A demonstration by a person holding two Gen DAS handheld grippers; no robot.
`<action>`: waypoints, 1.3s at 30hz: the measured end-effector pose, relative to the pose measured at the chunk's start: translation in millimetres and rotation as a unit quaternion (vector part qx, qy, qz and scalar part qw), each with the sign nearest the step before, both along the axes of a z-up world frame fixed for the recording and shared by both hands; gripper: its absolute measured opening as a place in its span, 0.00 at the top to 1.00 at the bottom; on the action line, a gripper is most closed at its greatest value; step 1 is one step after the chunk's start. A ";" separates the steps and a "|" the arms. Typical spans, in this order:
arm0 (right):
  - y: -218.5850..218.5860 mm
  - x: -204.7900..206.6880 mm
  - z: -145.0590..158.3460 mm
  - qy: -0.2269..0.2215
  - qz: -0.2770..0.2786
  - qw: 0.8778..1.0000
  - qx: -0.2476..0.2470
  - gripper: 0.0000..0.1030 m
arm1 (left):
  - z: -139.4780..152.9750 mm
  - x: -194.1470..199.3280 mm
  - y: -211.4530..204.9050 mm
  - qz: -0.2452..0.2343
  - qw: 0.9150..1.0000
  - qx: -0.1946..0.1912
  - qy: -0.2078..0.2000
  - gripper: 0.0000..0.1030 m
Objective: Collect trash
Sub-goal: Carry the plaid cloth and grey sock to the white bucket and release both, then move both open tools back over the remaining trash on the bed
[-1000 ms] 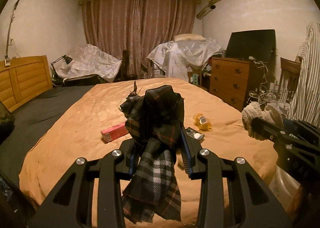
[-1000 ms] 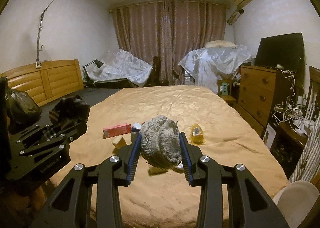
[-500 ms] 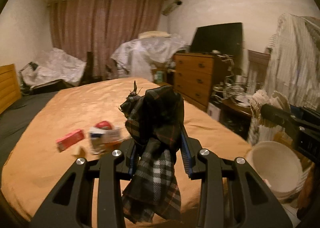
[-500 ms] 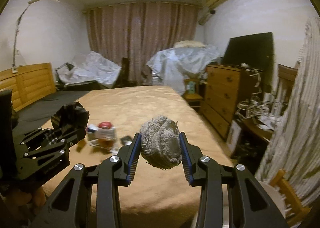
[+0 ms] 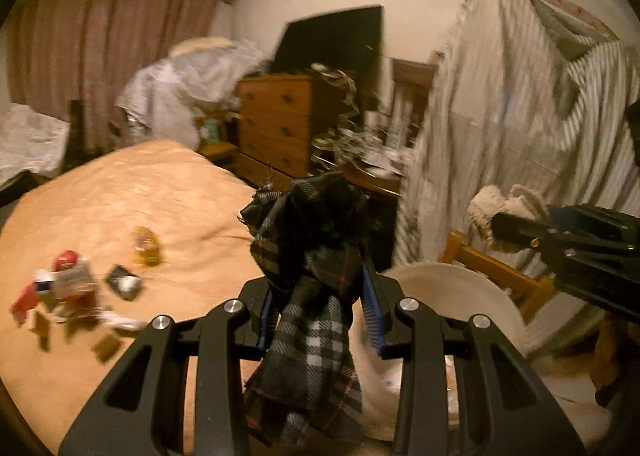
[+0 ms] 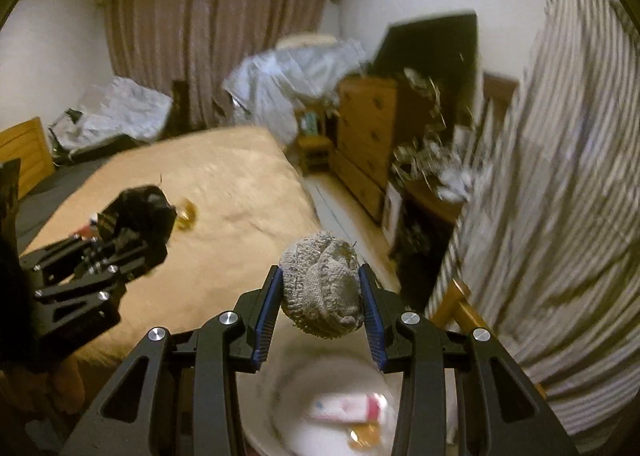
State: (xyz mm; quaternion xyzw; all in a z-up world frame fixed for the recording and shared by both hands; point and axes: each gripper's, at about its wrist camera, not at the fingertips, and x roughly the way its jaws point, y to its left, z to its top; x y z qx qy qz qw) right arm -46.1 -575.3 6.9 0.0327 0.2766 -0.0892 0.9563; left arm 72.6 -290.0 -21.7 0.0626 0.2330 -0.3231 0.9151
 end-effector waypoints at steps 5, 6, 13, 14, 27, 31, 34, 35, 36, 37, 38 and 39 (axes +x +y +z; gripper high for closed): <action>-47.5 9.6 -32.5 0.065 -0.011 0.997 0.026 0.61 | -25.2 7.4 -39.5 -0.056 0.996 0.022 0.059 0.67; -56.7 12.0 -41.2 0.080 -0.011 0.996 0.030 0.61 | -31.9 10.0 -47.2 -0.067 0.995 0.027 0.073 0.67; -69.4 32.6 -89.8 0.150 -0.007 0.986 0.073 0.61 | -74.0 30.8 -78.1 -0.113 0.979 0.059 0.161 0.67; -68.0 31.8 -95.7 0.156 -0.007 0.985 0.075 0.61 | -77.9 32.8 -80.7 -0.118 0.977 0.062 0.169 0.67; -62.1 28.9 -110.4 0.163 -0.008 0.982 0.100 0.54 | -88.6 39.6 -94.9 -0.124 0.973 0.075 0.181 0.29; -63.2 26.0 -107.0 0.155 -0.010 0.982 0.104 0.54 | -85.5 41.3 -90.6 -0.114 0.976 0.073 0.171 0.25; -63.7 23.2 -104.0 0.151 -0.012 0.983 0.104 0.54 | -83.0 44.0 -87.7 -0.109 0.977 0.070 0.169 0.25; -62.3 22.4 -101.9 0.148 -0.012 0.984 0.103 0.54 | -82.2 44.0 -86.6 -0.108 0.977 0.069 0.169 0.25; -62.0 21.0 -99.7 0.146 -0.011 0.984 0.103 0.54 | -81.1 43.5 -85.5 -0.108 0.977 0.068 0.168 0.25; -60.2 20.4 -97.4 0.144 -0.010 0.984 0.101 0.54 | -79.8 43.3 -84.1 -0.109 0.977 0.067 0.168 0.25; -57.9 19.6 -94.8 0.141 -0.009 0.985 0.097 0.54 | -78.7 42.4 -82.3 -0.110 0.978 0.066 0.167 0.25; -53.8 18.5 -91.0 0.136 -0.007 0.986 0.092 0.54 | -77.6 41.2 -80.0 -0.110 0.978 0.066 0.165 0.25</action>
